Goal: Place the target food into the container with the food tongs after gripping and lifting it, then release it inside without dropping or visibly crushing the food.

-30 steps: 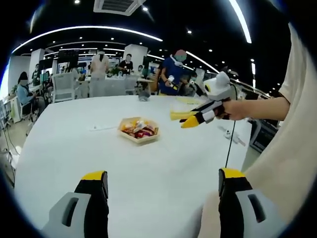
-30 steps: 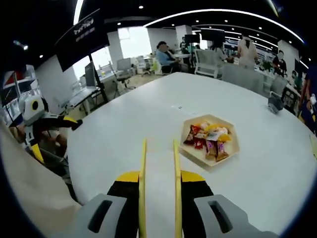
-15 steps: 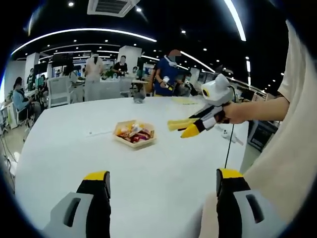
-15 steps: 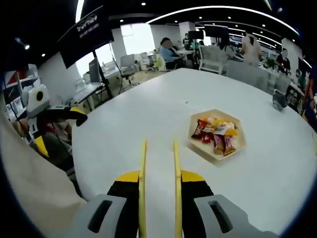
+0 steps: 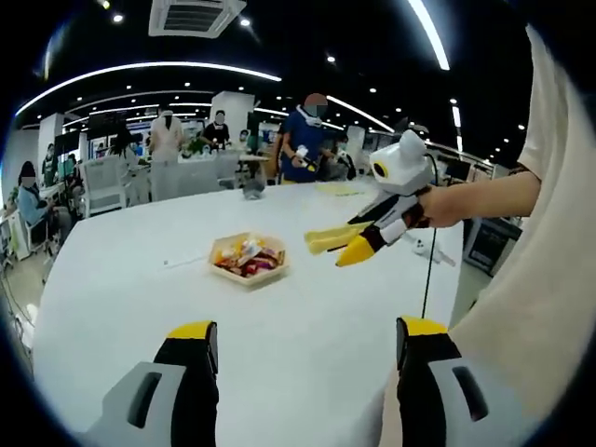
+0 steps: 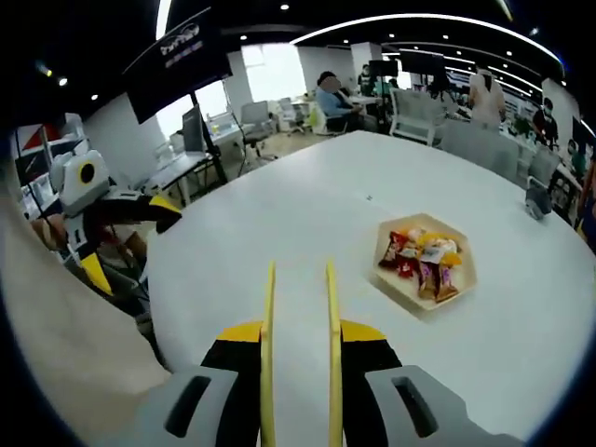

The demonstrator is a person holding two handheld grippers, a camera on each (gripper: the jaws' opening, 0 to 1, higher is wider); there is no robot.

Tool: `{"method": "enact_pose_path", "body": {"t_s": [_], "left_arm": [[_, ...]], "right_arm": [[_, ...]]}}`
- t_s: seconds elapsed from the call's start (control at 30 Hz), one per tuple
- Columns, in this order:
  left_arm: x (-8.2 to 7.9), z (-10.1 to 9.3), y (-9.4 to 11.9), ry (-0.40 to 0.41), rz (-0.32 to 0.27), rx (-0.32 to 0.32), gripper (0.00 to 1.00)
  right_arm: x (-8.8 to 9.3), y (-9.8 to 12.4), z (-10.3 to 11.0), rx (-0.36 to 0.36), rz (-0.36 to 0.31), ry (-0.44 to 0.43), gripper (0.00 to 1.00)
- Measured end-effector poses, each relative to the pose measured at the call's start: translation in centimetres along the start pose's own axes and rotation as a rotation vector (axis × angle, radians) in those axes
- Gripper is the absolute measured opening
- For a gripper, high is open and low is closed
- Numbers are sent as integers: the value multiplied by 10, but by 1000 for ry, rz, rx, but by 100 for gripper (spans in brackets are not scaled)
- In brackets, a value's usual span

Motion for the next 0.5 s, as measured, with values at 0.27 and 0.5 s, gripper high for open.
{"method": "enact_pose_path", "body": {"t_s": [0.27,0.5], "left_arm": [[1,-2,-2,-24,13,10,69],[-1,-5,-7,-44,23,24,60]], "right_arm": [[-5,-3,16,-61,-14,29,28],[-10,-5,27,-104,-26,52,28]]}}
Point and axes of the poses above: the point that each gripper's makers call its tool centre point, and the gripper's own axes: y roughly backward along the fingers, z roughly to its left, x roughly out of its underside, the point moved 8 cm from there along y, roughly backward along the fingers, and after that the axes turned 14 degrees about y, right-handed, at the moved point
